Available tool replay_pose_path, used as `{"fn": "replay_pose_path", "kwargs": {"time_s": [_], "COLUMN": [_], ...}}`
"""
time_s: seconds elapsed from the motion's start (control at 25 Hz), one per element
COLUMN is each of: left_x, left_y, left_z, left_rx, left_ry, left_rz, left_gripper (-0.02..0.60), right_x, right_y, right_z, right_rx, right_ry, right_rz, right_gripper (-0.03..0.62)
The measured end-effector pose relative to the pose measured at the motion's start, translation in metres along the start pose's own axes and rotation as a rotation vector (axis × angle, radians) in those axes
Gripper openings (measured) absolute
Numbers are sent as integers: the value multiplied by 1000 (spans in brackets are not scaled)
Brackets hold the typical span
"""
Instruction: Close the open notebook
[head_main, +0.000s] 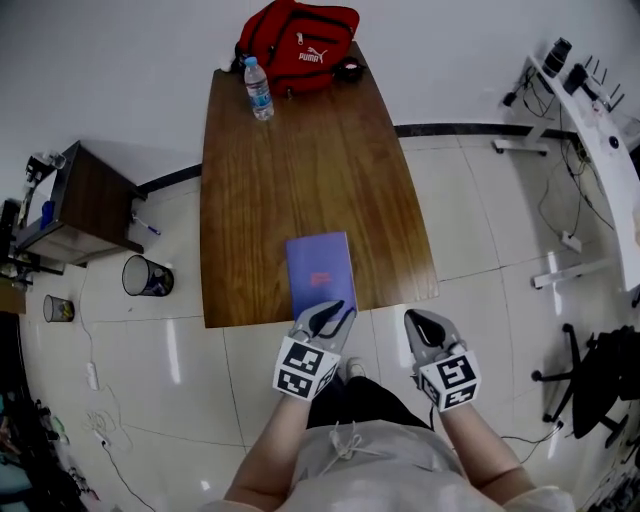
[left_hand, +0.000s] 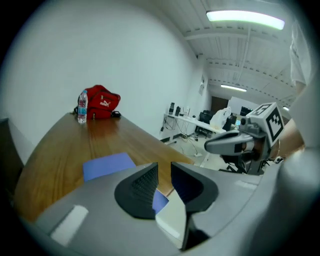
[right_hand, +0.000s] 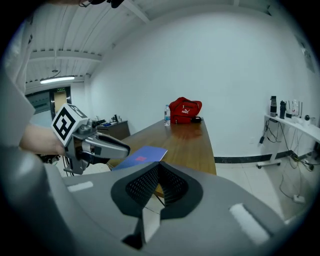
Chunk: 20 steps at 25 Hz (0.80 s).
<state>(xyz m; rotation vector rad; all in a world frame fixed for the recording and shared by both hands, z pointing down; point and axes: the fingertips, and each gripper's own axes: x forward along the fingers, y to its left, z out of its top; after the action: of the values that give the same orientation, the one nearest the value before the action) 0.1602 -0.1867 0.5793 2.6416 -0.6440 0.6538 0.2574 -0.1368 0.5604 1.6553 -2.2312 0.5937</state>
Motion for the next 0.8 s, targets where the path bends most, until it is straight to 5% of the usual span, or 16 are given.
{"fn": "replay_pose_path", "kwargs": {"time_s": [0.2, 0.36, 0.8], "left_x": [-57, -99, -171], "left_y": [14, 15, 0], "left_z": [60, 95, 96], "left_rx": [32, 43, 53], "left_ry": [-211, -314, -384], "left_rz": [142, 209, 249], "left_gripper": [6, 6, 6], "right_x": [0, -8, -33], "right_y": [10, 21, 50], "right_z": [33, 67, 75], "right_rx": [-41, -68, -79], "right_ry": [-67, -136, -169], "right_rz": [37, 46, 42], "right_gripper": [6, 6, 6]}}
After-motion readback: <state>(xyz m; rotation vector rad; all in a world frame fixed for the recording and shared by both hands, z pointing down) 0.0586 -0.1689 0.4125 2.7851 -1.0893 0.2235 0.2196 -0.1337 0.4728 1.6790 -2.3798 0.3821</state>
